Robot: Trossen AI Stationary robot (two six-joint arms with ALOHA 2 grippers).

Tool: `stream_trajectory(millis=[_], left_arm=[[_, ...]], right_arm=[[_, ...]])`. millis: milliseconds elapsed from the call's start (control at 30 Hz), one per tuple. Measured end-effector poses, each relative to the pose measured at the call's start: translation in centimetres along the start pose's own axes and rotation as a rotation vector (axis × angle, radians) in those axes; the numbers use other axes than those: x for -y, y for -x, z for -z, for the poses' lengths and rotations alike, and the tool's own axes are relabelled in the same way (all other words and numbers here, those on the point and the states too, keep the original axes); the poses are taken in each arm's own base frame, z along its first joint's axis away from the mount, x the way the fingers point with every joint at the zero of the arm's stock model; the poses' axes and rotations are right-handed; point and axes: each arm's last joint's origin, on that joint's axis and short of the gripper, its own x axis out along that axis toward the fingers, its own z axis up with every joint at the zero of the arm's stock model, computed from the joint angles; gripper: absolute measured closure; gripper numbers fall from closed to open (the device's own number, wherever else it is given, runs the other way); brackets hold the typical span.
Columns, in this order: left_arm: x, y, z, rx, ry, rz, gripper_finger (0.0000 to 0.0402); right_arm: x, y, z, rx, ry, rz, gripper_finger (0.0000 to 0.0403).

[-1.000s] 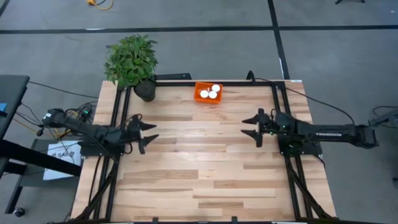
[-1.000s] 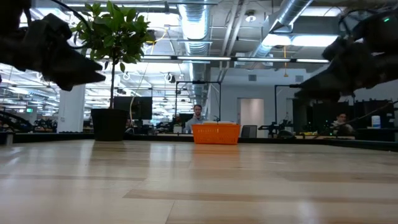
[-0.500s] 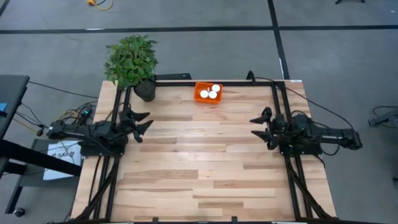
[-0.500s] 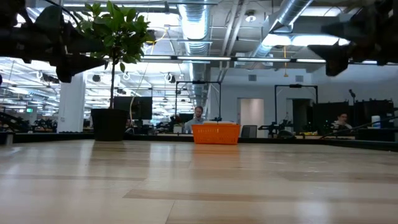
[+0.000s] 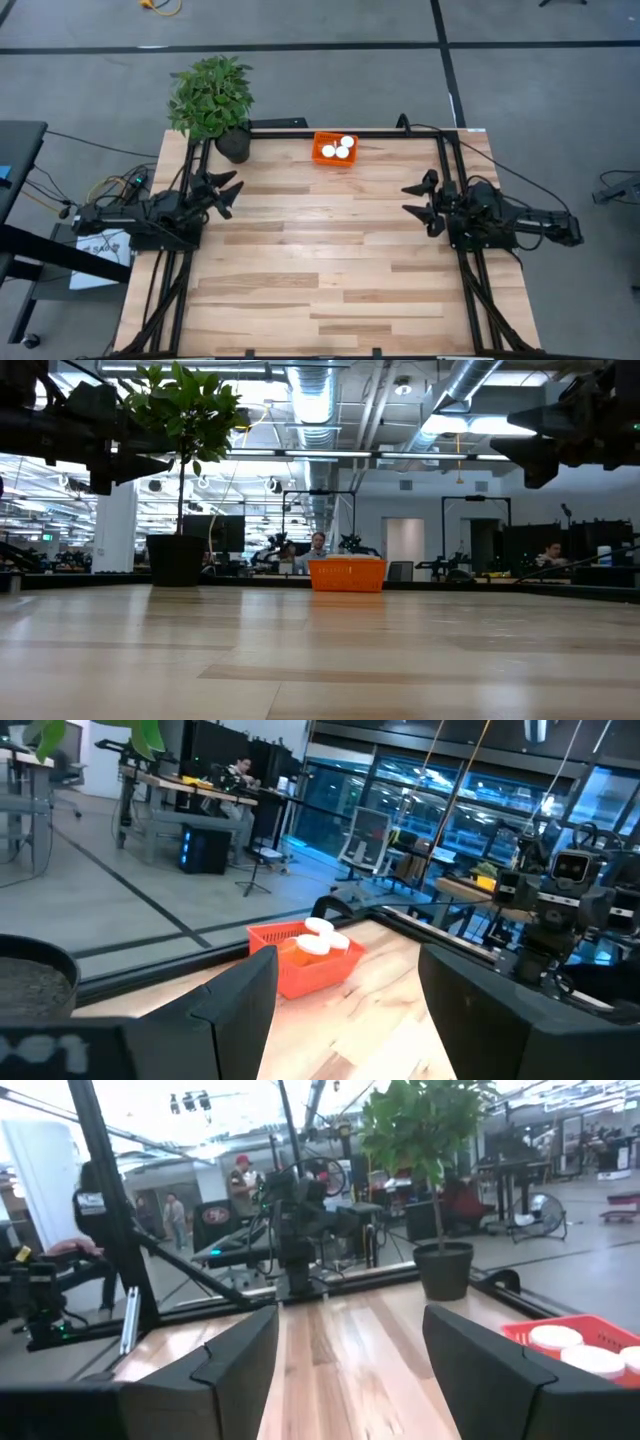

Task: Pick and place pill bottles into a basket
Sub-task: Return to Home Position

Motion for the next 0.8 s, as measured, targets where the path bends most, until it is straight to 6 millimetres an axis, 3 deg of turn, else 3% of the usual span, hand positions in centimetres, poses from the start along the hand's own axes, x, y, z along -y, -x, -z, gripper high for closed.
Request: stream_trajectory(millis=[800], left_arm=[[-0.29,-0.13,-0.05,0.008,-0.004,-0.035,0.0168]], right_arm=[[0.01,0.00,0.10,-0.010,-0.001,0.001,0.0158]])
